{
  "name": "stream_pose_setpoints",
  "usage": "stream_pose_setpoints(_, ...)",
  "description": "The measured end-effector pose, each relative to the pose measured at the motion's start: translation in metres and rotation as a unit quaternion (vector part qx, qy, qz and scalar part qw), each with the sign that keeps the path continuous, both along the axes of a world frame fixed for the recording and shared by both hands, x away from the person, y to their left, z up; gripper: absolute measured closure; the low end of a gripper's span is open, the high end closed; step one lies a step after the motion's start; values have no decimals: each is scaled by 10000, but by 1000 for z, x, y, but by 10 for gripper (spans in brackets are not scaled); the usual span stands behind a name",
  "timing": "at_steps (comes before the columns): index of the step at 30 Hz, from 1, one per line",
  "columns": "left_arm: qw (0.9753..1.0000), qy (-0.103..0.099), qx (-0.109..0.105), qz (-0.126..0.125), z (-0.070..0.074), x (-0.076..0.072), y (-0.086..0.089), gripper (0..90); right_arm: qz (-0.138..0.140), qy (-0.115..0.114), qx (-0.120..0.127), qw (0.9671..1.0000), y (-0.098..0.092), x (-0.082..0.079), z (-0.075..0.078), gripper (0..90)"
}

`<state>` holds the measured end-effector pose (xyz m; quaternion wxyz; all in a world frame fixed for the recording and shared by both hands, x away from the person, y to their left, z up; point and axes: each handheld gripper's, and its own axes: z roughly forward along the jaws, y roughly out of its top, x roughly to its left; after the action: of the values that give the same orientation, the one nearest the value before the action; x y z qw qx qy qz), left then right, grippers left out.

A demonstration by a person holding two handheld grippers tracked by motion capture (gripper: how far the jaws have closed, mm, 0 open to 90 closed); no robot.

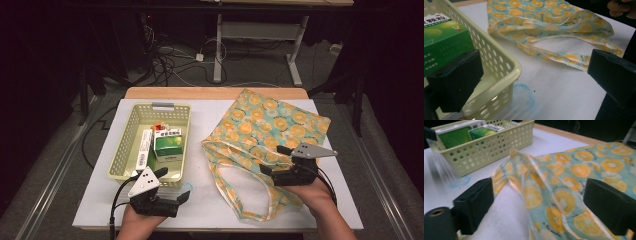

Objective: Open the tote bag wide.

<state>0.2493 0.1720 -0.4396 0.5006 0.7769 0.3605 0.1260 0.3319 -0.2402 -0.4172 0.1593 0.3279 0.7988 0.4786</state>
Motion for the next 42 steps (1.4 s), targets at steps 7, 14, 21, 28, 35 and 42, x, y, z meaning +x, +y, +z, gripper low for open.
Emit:
stream_pose_setpoints(7,10000,2,-13,24,0,-1,1,0,178,104,-218,9995,17,8,-5,285)
stream_pose_setpoints(14,10000,17,-11,38,-1,-2,2,0,241,324,-495,9980,22,15,-17,390)
stream_pose_setpoints(21,10000,53,-28,63,-2,-4,3,0,335,619,-1035,9921,28,22,-39,395)
stream_pose_setpoints(28,9999,54,-44,99,-2,-5,5,0,342,834,-1452,9853,33,30,-56,388)
stream_pose_setpoints(35,9999,26,-42,136,0,-6,8,0,219,854,-1490,9849,28,33,-59,557)
stream_pose_setpoints(42,9999,11,-30,140,0,-6,9,0,105,738,-1289,9889,22,34,-54,694)
